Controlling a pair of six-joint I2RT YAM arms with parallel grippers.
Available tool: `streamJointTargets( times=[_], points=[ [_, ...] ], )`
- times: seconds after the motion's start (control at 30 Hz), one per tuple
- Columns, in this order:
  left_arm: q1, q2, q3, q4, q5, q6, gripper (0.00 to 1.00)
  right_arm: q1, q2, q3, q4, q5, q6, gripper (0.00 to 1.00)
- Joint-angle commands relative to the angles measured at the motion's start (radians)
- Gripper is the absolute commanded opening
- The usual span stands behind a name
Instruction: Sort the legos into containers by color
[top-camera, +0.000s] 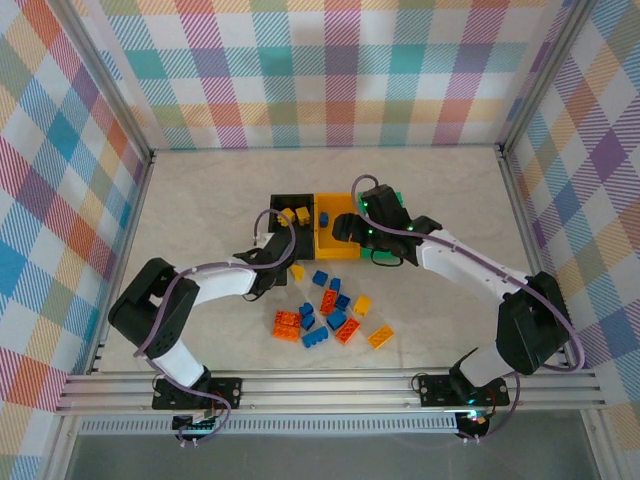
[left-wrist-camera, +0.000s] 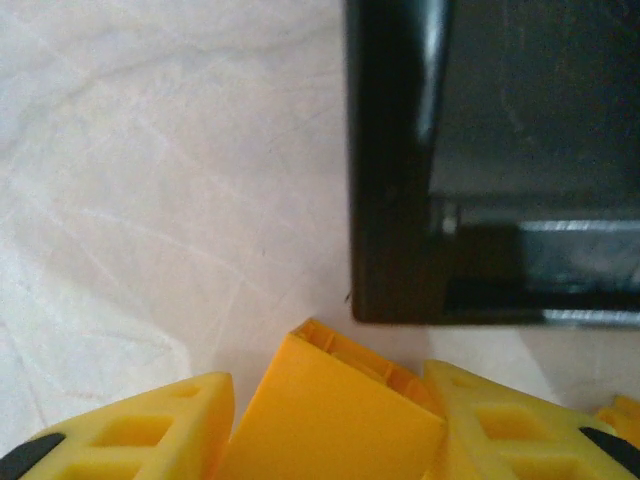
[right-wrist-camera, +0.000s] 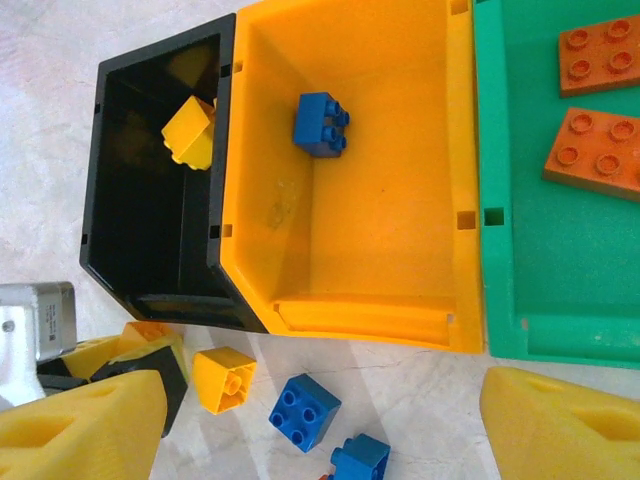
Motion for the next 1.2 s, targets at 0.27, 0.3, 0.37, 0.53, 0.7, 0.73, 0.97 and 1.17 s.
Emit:
streamJointTargets(
  times=[0.27,0.3,0.37,0.53,0.7,0.73,0.97,1.17],
  points=[
    [-0.090,-0.294,-0.042,-0.228,0.014,-0.104,0.41,0.004,-0.060,-0.060,0.041,0.008,0.035,0.82],
    [-0.091,-0.311,-0.014,-0.249,0.008,-0.102,0.41,0.004,-0.065,-0.070,0.044,0.006,0.039,0.82],
    [-0.089,-0.316,0.052,-0.270,-0.005,-0.081,0.41,0.004,-0.075,-0.085,0.045,0.005,0.045,0.82],
    [-0.068,-0.170,0.259,-0.274,-0.042,-0.015,0.40,0.004,-0.101,-0.115,0.032,0.004,0.050,0.82],
    [-0.020,0.031,0.429,-0.261,-0.050,0.019,0.40,0.004,-0.147,-0.149,0.010,0.017,0.051,0.83],
    [-0.010,0.069,0.464,-0.268,-0.052,0.022,0.40,0.004,-0.158,-0.154,0.005,0.018,0.051,0.83],
    [0.019,0.227,0.654,-0.319,-0.070,0.045,0.51,0.004,-0.224,-0.189,-0.030,0.003,0.046,0.85],
    [0.015,0.194,0.727,-0.350,-0.018,0.035,0.77,0.004,-0.250,-0.216,-0.075,-0.041,0.044,0.86]
  ],
)
